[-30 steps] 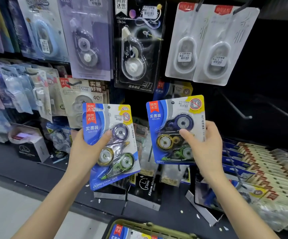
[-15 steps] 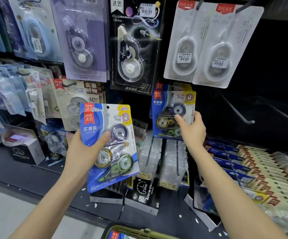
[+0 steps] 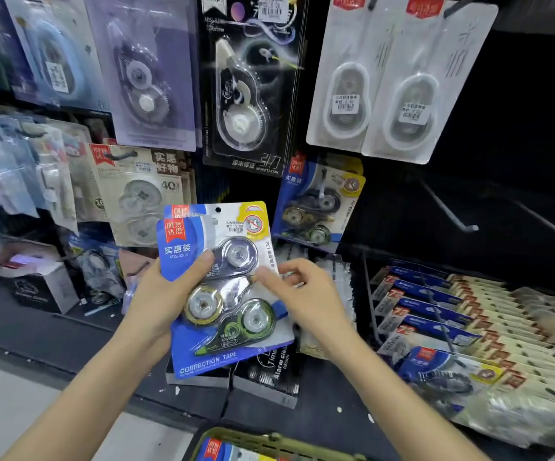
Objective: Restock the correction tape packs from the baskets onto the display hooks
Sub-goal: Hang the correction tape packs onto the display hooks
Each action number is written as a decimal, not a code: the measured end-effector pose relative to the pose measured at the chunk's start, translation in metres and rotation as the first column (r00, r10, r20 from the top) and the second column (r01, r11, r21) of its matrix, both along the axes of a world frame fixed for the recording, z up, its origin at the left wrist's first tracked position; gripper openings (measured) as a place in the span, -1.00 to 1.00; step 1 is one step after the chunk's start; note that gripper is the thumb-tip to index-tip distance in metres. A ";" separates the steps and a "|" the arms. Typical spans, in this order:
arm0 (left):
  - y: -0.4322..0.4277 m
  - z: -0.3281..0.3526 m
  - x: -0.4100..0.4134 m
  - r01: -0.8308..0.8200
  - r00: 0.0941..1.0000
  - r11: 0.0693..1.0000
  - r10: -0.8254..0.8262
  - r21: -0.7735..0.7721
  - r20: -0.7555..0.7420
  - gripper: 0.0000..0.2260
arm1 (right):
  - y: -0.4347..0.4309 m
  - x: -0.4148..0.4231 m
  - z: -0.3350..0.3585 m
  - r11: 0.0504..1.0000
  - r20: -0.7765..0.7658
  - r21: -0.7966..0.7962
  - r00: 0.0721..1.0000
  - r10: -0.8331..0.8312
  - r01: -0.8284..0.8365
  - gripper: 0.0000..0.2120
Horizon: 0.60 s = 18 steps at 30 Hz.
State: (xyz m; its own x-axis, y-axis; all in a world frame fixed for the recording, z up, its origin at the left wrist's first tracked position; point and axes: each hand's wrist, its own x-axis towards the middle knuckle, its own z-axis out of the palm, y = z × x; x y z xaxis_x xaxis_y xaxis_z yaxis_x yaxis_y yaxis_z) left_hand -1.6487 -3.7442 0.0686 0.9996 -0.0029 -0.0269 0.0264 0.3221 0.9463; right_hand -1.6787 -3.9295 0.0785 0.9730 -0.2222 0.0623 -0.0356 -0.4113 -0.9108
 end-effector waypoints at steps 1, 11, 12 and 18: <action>-0.001 0.001 -0.002 0.030 0.999 0.999 -0.031 -0.019 -0.024 -0.82 | 0.005 -0.006 -0.001 1.000 -0.003 -0.019 1.000 0.007 -0.007 -0.48; 0.008 -0.007 -0.006 0.148 0.981 0.986 -0.156 -0.071 -0.119 -0.06 | -0.005 -0.026 0.003 0.928 -0.083 0.372 0.996 0.042 -0.008 -0.91; 0.009 -0.008 -0.006 0.157 0.978 0.985 -0.165 -0.069 -0.131 -0.10 | -0.008 -0.028 0.003 0.917 -0.085 0.400 0.996 0.039 -0.001 -0.93; 0.011 -0.011 -0.009 0.159 0.984 0.979 -0.168 -0.125 -0.066 -0.78 | -0.023 -0.037 -0.006 0.836 -0.056 0.547 0.996 0.075 -0.033 -0.85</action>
